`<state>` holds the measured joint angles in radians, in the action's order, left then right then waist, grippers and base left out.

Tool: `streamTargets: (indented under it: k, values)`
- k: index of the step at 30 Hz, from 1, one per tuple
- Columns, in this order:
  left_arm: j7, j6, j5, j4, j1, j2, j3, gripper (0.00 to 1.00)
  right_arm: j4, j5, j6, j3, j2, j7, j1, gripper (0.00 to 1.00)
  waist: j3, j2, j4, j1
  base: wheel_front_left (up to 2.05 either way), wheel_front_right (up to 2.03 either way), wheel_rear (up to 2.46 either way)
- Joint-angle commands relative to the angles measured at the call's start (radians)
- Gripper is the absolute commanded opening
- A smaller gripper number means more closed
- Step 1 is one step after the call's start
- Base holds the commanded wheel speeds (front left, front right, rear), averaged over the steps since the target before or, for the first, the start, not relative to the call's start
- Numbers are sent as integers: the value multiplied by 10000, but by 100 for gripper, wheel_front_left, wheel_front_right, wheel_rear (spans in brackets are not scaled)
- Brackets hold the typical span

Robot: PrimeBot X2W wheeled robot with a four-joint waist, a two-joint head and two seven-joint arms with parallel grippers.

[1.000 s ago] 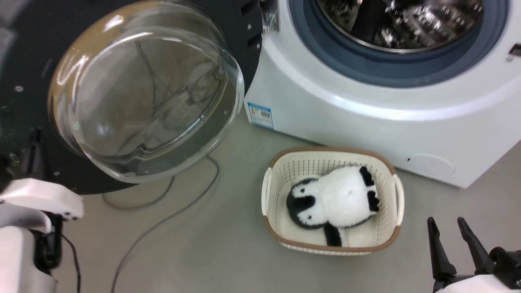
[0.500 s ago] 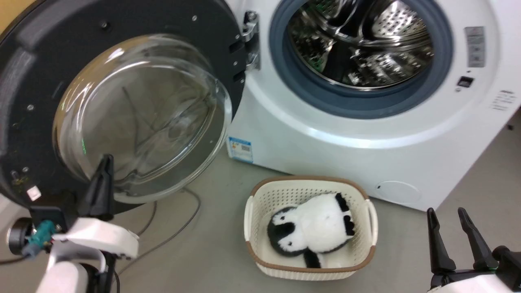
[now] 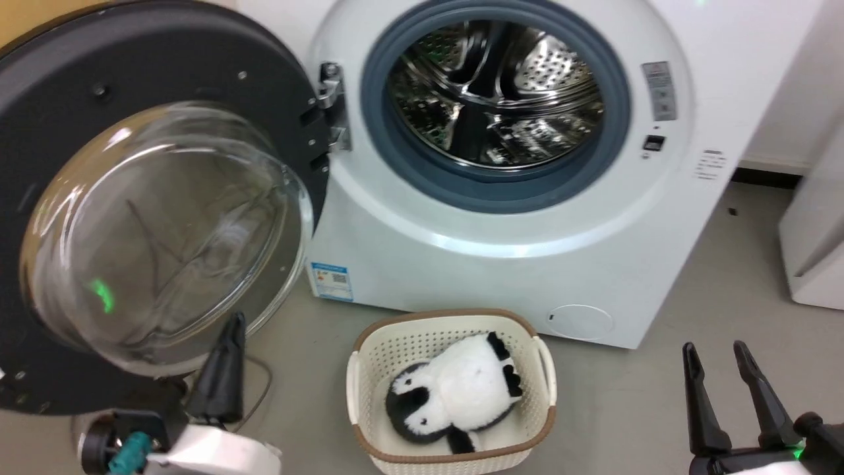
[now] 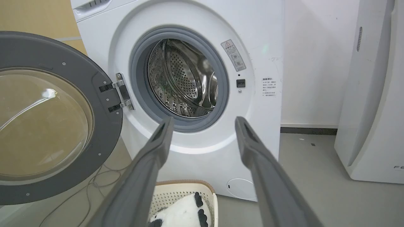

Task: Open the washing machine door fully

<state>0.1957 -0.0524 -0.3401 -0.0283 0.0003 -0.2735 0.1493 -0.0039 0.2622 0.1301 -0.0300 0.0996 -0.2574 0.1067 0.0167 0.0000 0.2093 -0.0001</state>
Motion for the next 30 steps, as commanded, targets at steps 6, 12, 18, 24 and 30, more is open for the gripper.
streamTargets:
  k: [6, 12, 18, 24, 30]
  values:
    - [249, -129, 92, 70, 626, 327, 298, 0, -191, -7, 6, -8, -73, -42, 392, 100, 170, 0, -523, 1, 0, 0, 0]
    - [354, -204, 103, 304, 964, 461, 435, 49, -186, 22, 6, 141, -108, -43, 500, 100, 242, 0, -817, 1, 0, 0, 0]
    - [460, -240, 295, 700, 1185, 603, 734, 100, -43, 3, 6, 210, -141, -43, 610, 100, 289, 0, -948, 1, 0, 0, 0]
    - [570, -262, 404, 1007, 1215, 743, 834, 100, -10, -10, 6, 189, -192, -43, 651, 100, 263, 0, -979, 1, 0, 0, 0]
    - [624, -263, 560, 1164, 1172, 765, 873, 100, 23, -7, 6, 170, -222, -43, 632, 100, 221, 0, -980, 1, 0, 0, 0]
